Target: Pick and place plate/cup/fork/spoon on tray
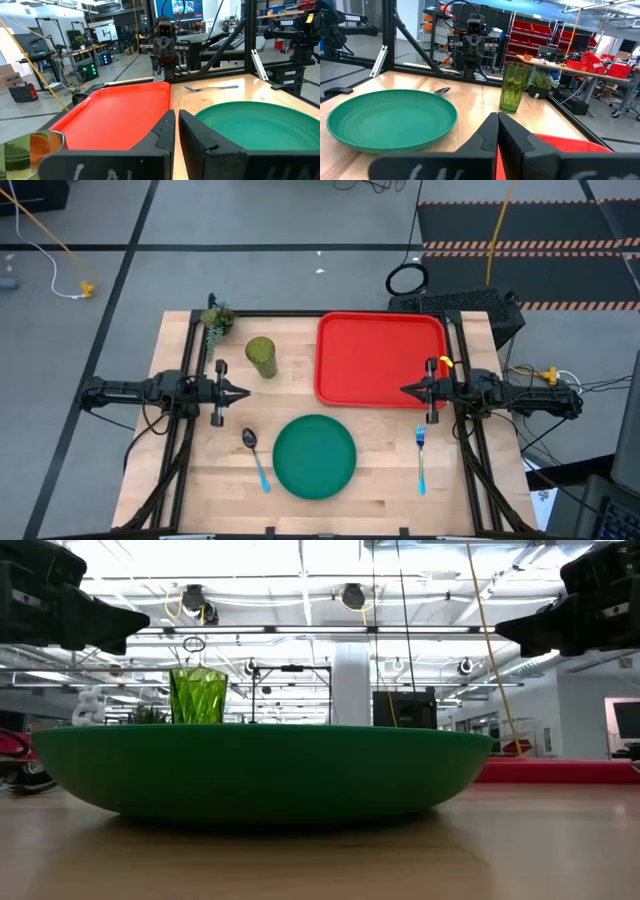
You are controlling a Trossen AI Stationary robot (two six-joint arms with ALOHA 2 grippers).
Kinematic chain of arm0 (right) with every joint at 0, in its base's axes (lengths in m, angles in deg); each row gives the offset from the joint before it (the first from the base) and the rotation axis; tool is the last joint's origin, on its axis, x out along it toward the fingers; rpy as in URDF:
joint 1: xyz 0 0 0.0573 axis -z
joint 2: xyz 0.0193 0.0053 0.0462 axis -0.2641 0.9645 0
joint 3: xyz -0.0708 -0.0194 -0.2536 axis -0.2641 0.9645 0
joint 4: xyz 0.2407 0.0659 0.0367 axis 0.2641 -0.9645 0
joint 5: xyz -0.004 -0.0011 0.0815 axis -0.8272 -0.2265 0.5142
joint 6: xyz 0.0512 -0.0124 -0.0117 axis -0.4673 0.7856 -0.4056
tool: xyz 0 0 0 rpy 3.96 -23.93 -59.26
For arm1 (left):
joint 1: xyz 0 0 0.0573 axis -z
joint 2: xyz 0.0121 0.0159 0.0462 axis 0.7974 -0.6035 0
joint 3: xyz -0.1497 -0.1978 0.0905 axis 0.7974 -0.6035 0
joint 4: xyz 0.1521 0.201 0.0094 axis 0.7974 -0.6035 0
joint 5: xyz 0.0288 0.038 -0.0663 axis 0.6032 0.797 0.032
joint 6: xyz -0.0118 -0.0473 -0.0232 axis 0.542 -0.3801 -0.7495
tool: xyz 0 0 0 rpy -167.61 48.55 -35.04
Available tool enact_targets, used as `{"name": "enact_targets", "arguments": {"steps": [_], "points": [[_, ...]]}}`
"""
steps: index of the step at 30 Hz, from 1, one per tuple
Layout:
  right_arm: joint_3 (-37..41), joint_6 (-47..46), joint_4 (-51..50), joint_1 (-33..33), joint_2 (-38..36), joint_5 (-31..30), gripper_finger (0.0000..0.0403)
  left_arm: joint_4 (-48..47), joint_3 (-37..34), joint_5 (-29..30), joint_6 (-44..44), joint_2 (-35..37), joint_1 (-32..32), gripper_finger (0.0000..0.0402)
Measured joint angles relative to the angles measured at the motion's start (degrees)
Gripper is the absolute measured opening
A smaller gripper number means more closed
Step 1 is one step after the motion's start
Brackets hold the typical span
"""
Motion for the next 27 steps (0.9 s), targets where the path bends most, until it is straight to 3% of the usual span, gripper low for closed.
{"name": "enact_targets", "arguments": {"steps": [27], "points": [[0.0,0.0,0.0,0.0,0.0,0.0,0.0000,1.2,-0.1,0.2,0.0,0.0,0.0,0.0026]]}}
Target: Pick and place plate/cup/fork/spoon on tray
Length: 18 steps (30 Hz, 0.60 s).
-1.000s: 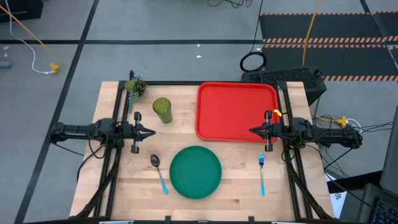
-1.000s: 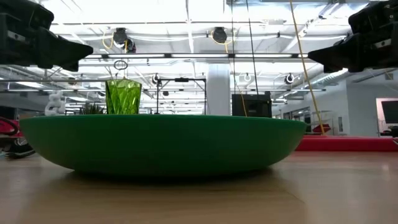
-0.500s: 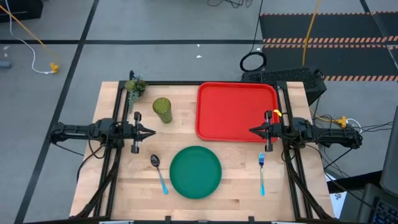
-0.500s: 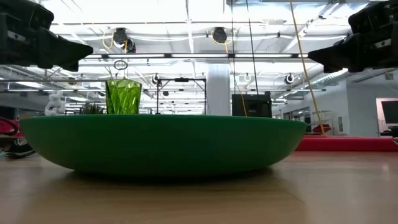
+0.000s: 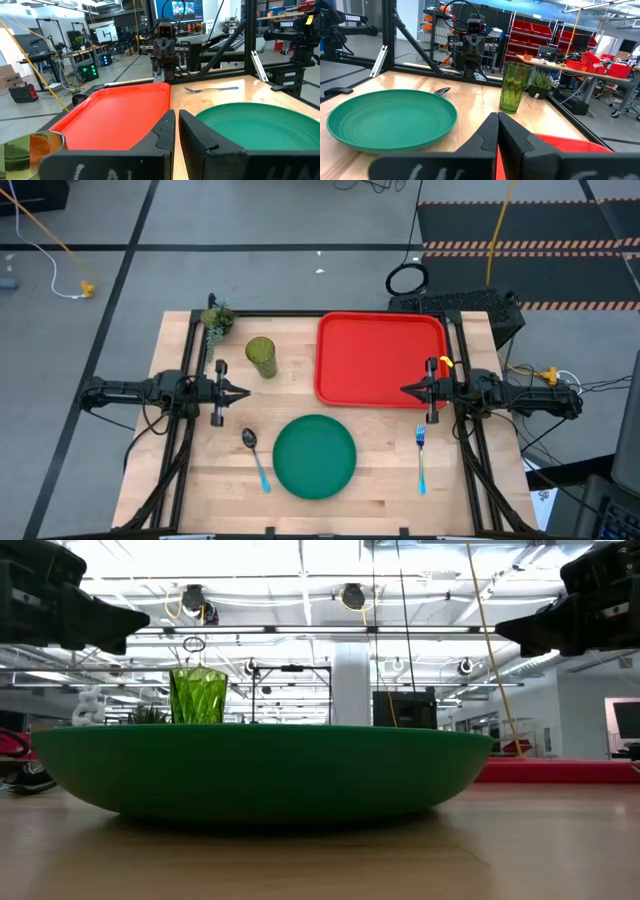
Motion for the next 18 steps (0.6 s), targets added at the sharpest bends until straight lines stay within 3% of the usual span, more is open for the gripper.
{"name": "enact_targets", "arguments": {"steps": [12,18], "points": [[0.0,0.0,0.0,0.0,0.0,0.0,0.0000,2.7,0.0,0.0,-1.0,0.0,0.0,0.0026],[0.0,0.0,0.0,0.0,0.0,0.0,0.0000,4.8,0.0,0.0,-12.6,0.0,0.0,0.0026]]}}
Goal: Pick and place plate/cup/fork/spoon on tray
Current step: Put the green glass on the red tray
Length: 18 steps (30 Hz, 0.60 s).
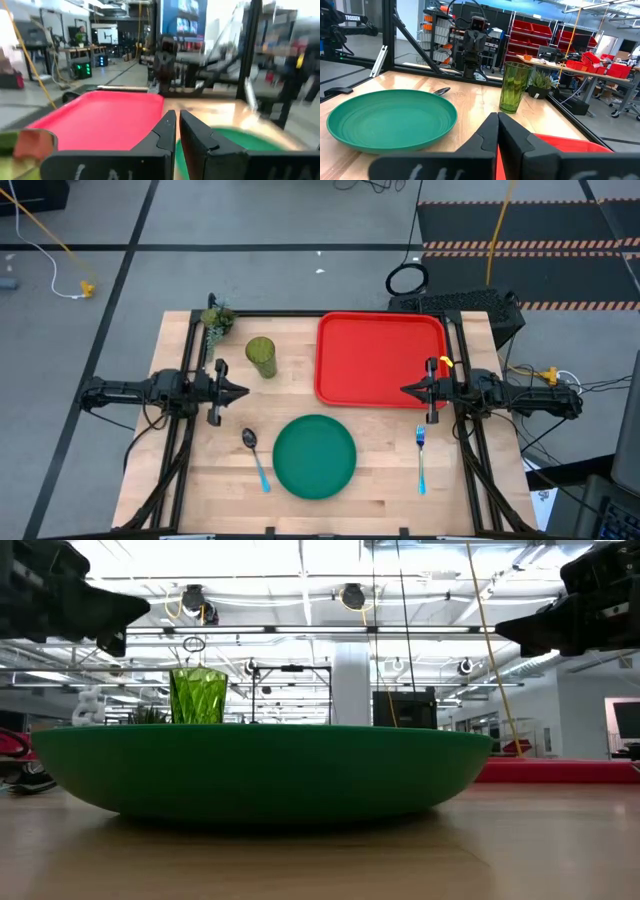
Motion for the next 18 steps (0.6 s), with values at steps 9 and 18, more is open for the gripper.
{"name": "enact_targets", "arguments": {"steps": [9,18], "points": [[0.0,0.0,0.0,0.0,0.0,0.0,0.0000,10.6,1.1,-0.1,-6.4,0.0,0.0,0.0026],[0.0,0.0,0.0,0.0,0.0,0.0,0.0000,3.0,11.9,1.5,-7.8,-8.9,0.1,0.0026]]}}
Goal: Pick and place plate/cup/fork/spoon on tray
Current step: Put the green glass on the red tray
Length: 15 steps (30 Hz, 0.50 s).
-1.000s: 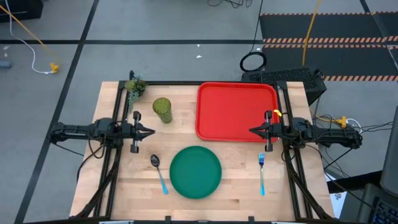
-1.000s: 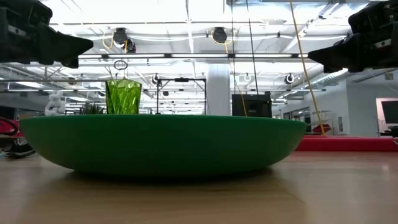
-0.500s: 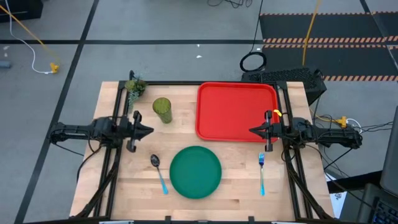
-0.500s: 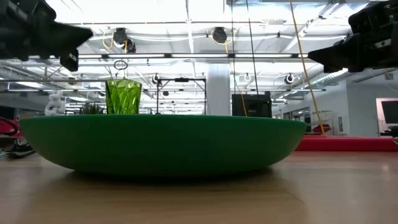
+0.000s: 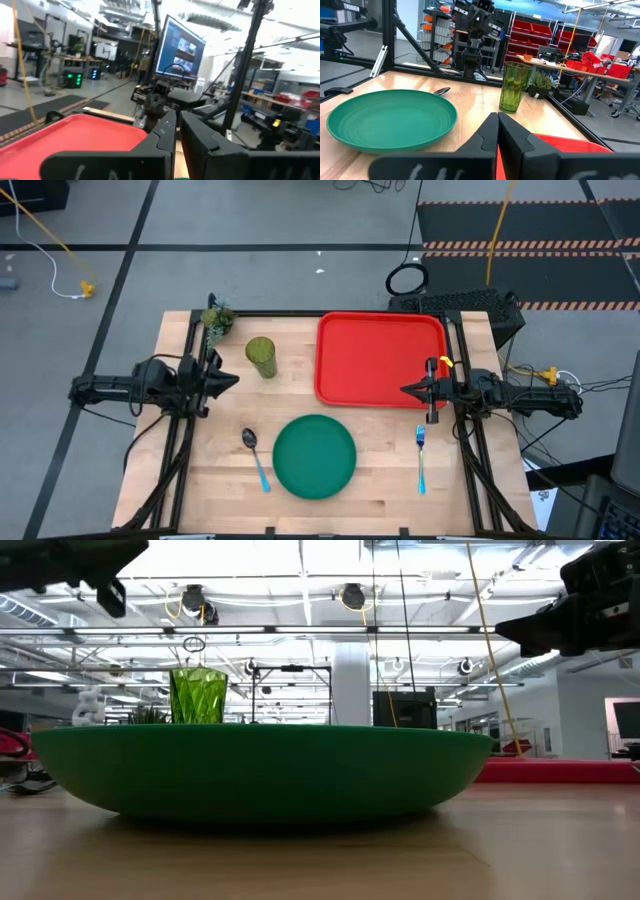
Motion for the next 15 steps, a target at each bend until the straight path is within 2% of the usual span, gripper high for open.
{"name": "enact_targets", "arguments": {"steps": [6,15], "points": [[0.0,0.0,0.1,0.0,0.0,0.0,0.0000,1.1,6.8,1.3,4.8,-12.2,1.5,0.0026],[0.0,-0.5,1.8,0.0,0.0,0.0,0.0000,-0.8,21.4,1.3,11.9,-28.3,3.3,0.0026]]}}
